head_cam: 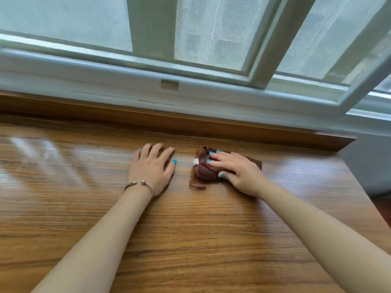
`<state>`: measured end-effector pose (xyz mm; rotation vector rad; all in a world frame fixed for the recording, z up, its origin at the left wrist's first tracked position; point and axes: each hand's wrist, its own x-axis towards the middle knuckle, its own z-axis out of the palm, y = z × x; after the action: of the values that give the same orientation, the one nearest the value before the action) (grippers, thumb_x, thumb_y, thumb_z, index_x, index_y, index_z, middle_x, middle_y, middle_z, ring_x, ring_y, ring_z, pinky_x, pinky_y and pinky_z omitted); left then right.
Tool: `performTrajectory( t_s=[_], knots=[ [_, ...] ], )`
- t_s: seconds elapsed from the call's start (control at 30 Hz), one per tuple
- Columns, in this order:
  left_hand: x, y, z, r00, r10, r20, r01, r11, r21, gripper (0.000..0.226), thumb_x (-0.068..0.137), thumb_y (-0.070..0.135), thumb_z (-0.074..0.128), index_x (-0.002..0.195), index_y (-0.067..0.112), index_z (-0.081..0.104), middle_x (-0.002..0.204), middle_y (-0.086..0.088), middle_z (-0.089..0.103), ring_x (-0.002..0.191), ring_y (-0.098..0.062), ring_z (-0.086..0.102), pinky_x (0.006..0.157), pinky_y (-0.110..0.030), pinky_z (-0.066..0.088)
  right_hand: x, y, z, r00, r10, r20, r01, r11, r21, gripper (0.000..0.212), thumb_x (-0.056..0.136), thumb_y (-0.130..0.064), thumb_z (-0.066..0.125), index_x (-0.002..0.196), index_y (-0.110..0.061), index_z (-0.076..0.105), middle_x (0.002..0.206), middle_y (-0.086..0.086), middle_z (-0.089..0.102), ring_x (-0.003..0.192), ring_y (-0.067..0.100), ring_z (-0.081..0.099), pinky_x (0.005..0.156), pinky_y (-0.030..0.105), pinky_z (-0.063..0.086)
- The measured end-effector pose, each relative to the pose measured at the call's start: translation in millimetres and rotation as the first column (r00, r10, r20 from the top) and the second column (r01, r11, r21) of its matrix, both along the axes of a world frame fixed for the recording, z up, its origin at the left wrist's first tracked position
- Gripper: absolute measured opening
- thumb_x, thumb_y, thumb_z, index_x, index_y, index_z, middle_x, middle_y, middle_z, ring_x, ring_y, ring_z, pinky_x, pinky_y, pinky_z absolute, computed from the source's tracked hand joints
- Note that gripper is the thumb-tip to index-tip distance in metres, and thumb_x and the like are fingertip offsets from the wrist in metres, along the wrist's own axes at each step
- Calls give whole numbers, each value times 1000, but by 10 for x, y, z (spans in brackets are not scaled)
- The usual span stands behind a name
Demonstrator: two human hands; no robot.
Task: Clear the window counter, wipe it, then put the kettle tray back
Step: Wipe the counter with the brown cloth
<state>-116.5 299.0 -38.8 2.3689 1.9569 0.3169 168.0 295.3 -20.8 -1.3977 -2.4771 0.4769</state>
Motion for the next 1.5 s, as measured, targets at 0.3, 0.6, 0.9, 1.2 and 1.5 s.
performTrajectory(
  t_s=[0.3,0.6,0.9,1.2,1.5],
  knots=[
    [461,-362,285,999,41,6,-42,990,137,37,84,28,59,120,23,62,137,-6,51,117,-32,51,91,-43,41,195,414,-23,996,-87,-14,87,996,22,41,98,-28,55,138,-37,52,151,-12,40,142,10,32,118,38,25],
    [1482,-829,173,954,46,296,-49,999,1,32,97,26,39,122,20,58,124,-3,57,113,-24,48,99,-37,36,823,-841,-51,988,156,-10,-155,986,55,43,90,-29,59,133,-28,59,144,-13,42,136,-1,32,112,12,15],
    [1587,-841,103,937,85,339,-121,989,88,24,93,19,52,112,13,63,113,-9,56,101,-29,49,93,-42,43,815,357,37,999,-45,-12,45,999,-3,42,97,-18,56,137,-33,54,150,-8,43,141,13,34,119,29,21],
    [1602,-792,7,944,128,303,-163,982,93,29,94,29,46,116,18,60,125,-8,49,117,-29,45,99,-38,39,672,-22,2,995,-97,25,96,994,49,41,100,-28,50,141,-28,49,152,-4,40,144,16,30,118,36,20],
    [1599,-780,-4,971,230,68,-229,973,-13,46,94,53,34,137,38,41,148,-3,34,142,-23,21,115,-49,15,874,-940,34,975,-97,200,91,995,39,45,96,-52,40,141,-49,39,155,-18,30,147,18,21,117,43,13]
  ],
)
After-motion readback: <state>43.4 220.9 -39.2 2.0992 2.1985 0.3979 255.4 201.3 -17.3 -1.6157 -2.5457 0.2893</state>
